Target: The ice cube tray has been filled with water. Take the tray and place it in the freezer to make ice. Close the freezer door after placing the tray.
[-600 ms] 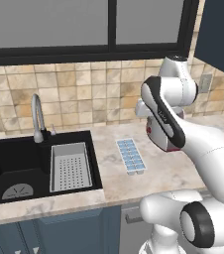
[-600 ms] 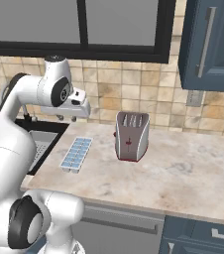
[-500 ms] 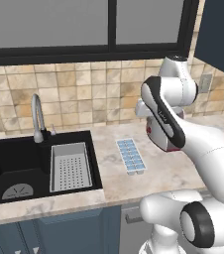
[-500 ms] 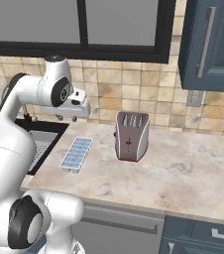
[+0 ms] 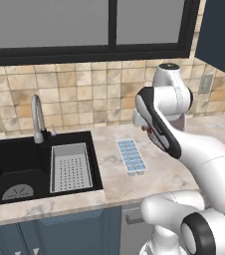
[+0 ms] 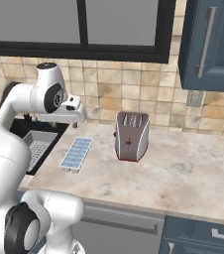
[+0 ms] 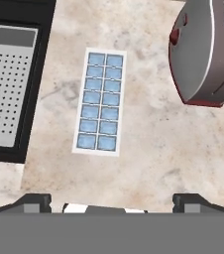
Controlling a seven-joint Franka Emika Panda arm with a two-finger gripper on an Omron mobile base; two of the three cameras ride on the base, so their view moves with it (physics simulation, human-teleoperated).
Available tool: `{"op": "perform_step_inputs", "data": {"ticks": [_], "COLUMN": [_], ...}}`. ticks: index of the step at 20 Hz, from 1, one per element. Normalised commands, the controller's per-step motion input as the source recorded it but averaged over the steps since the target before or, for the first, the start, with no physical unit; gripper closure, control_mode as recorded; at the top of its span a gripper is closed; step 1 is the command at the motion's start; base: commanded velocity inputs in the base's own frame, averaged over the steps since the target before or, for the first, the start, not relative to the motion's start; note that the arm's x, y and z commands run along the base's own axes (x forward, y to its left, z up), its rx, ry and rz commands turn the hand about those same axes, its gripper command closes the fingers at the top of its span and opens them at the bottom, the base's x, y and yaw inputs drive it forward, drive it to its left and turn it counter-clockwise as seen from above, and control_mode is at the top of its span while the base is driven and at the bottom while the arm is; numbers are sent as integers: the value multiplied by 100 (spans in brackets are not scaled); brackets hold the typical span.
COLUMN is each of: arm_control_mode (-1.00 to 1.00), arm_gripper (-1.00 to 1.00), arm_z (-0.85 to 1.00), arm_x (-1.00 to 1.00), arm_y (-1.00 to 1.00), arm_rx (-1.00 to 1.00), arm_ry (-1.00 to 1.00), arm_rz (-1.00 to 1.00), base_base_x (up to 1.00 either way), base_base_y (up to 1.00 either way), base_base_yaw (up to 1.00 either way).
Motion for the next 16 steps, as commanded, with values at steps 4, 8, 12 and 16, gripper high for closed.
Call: {"op": "perform_step_inputs", "data": {"ticks": [4, 8, 12, 16], "arm_control_mode": [-100, -100, -100, -100], "arm_gripper": [-100, -100, -100, -100], "arm_z": [-24, -31, -45, -45], "arm_x": [0, 0, 0, 0], "arm_y": [15, 13, 16, 21], "arm_rx": [-13, -15, -14, -7], "arm_ry": [0, 0, 0, -1], "arm_rz": [4, 3, 4, 3], "base_base_x": [0, 0, 0, 0], "base_base_y": [0, 0, 0, 0], "base_base_yaw": [0, 0, 0, 0]}}
